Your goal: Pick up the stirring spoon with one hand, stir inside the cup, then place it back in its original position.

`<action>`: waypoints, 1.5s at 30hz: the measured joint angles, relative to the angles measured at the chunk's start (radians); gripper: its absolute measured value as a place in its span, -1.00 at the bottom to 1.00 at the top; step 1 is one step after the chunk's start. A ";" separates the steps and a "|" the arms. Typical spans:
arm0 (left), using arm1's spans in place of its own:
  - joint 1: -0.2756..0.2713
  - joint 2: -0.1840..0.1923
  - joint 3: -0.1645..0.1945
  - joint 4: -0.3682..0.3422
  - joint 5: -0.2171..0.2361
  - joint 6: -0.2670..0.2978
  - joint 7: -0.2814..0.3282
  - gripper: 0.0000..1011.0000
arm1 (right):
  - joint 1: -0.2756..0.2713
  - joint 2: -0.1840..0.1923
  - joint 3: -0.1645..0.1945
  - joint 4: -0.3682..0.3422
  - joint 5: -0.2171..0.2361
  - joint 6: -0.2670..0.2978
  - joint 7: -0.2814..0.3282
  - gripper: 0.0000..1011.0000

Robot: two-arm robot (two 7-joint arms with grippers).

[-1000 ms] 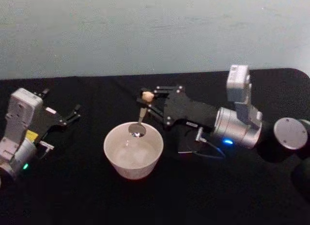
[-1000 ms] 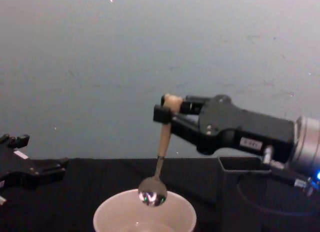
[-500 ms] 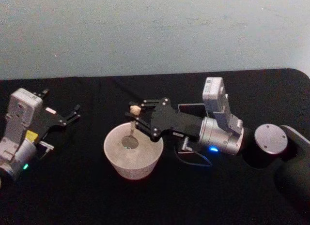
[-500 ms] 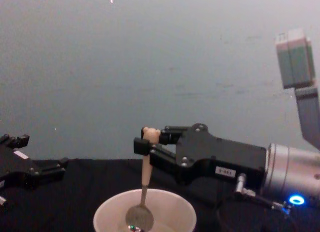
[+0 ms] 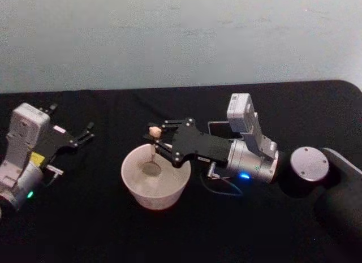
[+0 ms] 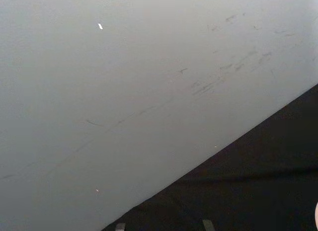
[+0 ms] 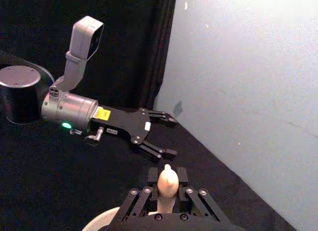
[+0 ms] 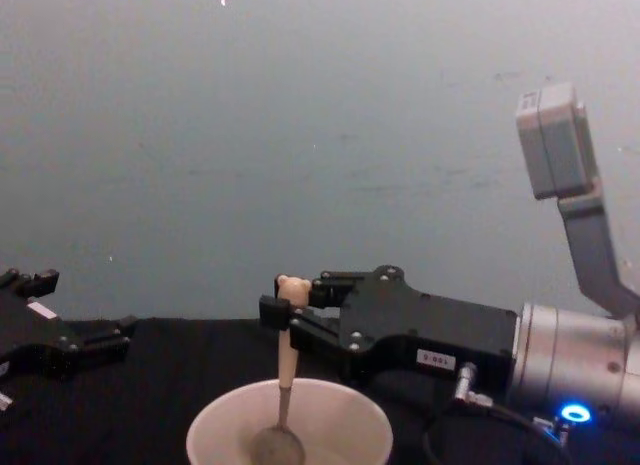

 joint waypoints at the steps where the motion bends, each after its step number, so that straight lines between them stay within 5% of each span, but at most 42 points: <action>1: 0.000 0.000 0.000 0.000 0.000 0.000 0.000 0.98 | 0.000 0.000 0.000 0.001 -0.001 0.000 -0.002 -0.58; 8: 0.000 0.000 0.000 0.000 0.000 0.000 0.000 0.98 | -0.005 0.012 0.013 -0.013 -0.007 0.007 -0.012 -0.58; 29: 0.000 0.000 0.000 0.000 0.000 0.000 0.000 0.98 | -0.114 0.136 0.026 -0.210 0.039 0.051 0.027 -0.58; 36: 0.000 0.000 0.000 0.000 0.000 0.000 0.000 0.98 | -0.130 0.144 0.004 -0.246 0.057 0.061 0.050 -0.58; 45: 0.000 0.000 0.000 0.000 0.000 0.000 0.000 0.98 | -0.116 0.106 -0.023 -0.220 0.043 0.064 0.024 -0.58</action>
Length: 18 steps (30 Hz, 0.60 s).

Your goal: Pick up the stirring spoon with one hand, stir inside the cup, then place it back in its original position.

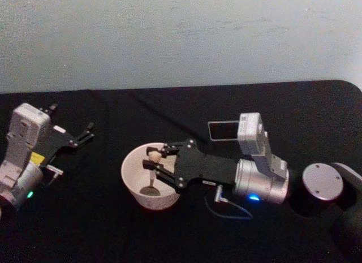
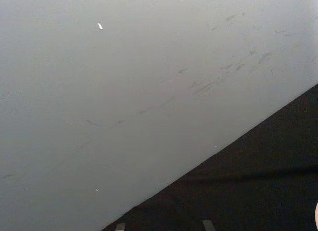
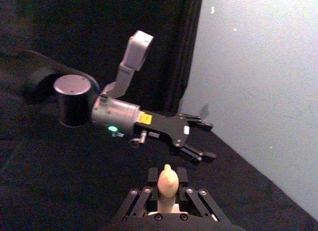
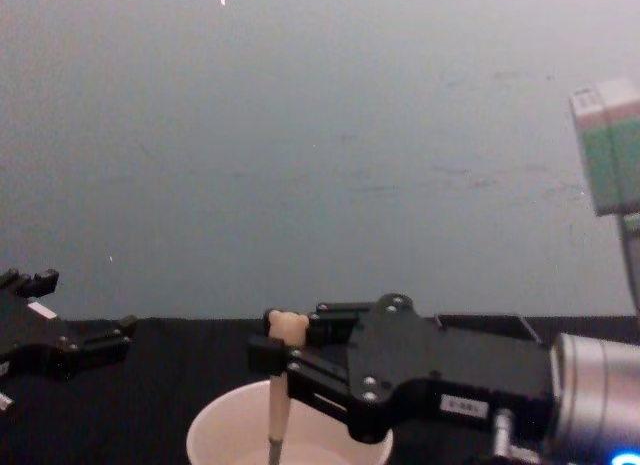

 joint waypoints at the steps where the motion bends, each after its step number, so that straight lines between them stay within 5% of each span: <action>1: 0.000 0.000 0.000 0.000 0.000 0.000 0.000 0.98 | 0.006 -0.009 -0.001 0.009 -0.006 -0.001 -0.011 -0.58; 18: 0.000 0.000 0.000 0.000 0.000 0.000 0.000 0.98 | 0.058 -0.072 0.032 0.112 -0.051 -0.014 -0.091 -0.58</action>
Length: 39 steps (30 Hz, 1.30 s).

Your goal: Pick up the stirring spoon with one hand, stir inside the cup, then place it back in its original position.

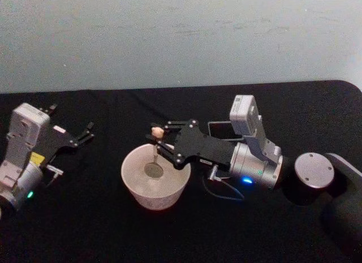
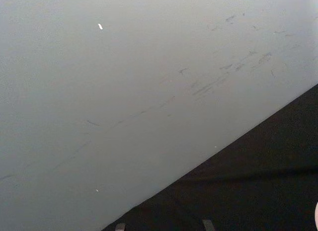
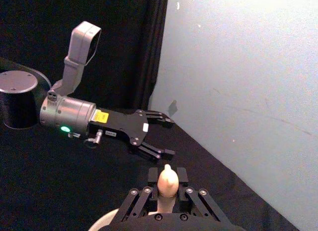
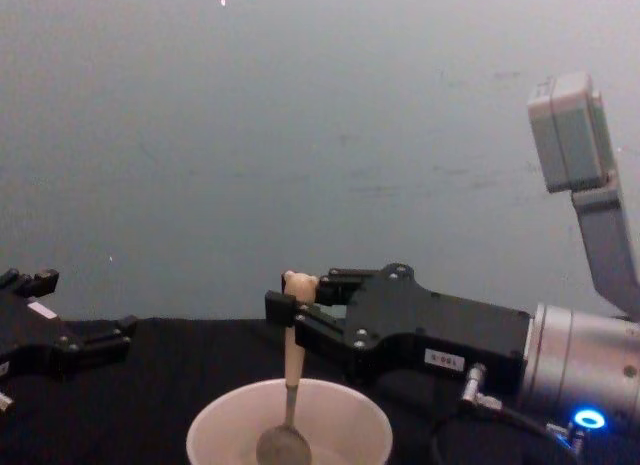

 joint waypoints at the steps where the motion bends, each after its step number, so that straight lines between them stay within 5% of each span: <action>1: 0.000 0.000 0.000 0.000 0.000 0.000 0.000 0.98 | 0.000 0.000 0.001 0.001 -0.002 0.000 0.000 -0.58; 14: 0.000 0.000 0.000 0.000 0.000 0.000 0.000 0.98 | -0.008 0.020 0.030 -0.007 -0.012 0.003 -0.013 -0.58; 25: 0.000 0.000 0.000 0.000 0.000 0.000 0.000 0.98 | -0.076 0.091 0.054 -0.108 0.017 0.030 0.008 -0.58; 39: 0.000 0.000 0.000 0.000 0.000 0.000 0.000 0.98 | -0.129 0.120 0.023 -0.203 0.067 0.062 0.054 -0.58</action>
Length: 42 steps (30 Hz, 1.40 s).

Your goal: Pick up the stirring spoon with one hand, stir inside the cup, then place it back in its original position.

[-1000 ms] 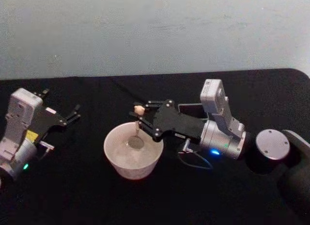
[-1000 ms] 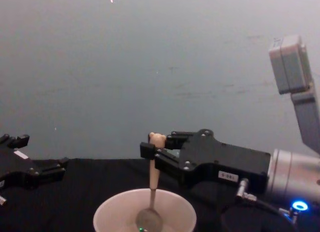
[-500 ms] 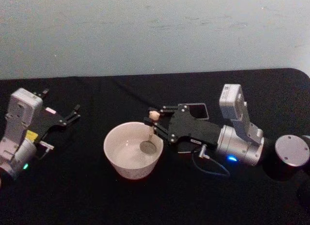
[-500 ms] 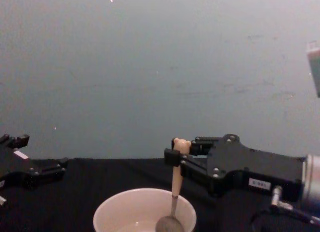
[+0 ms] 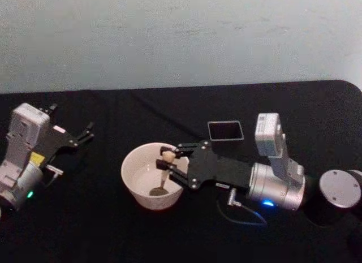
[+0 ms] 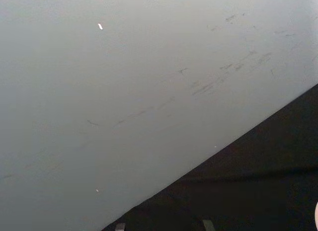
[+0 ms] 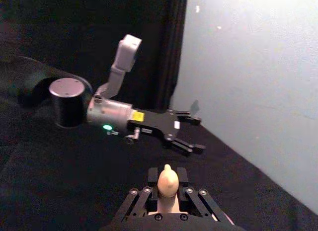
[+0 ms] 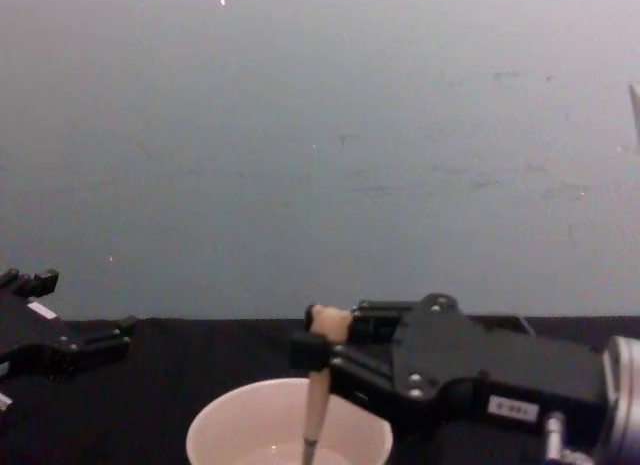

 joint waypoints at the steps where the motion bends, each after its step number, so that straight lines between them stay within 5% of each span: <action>1: 0.000 0.000 0.000 0.000 0.000 0.000 0.000 0.98 | 0.002 -0.004 -0.008 0.001 0.000 0.001 0.002 -0.58; 9: 0.000 0.000 0.000 0.000 0.000 0.000 0.000 0.98 | 0.042 -0.057 -0.035 0.058 -0.016 -0.008 -0.014 -0.58; 21: 0.000 0.000 0.000 0.000 0.000 0.000 0.000 0.98 | 0.104 -0.119 -0.024 0.166 -0.047 -0.035 -0.061 -0.58; 42: 0.000 0.000 0.000 0.000 0.000 0.000 0.000 0.98 | 0.105 -0.107 0.012 0.174 -0.073 -0.036 -0.089 -0.58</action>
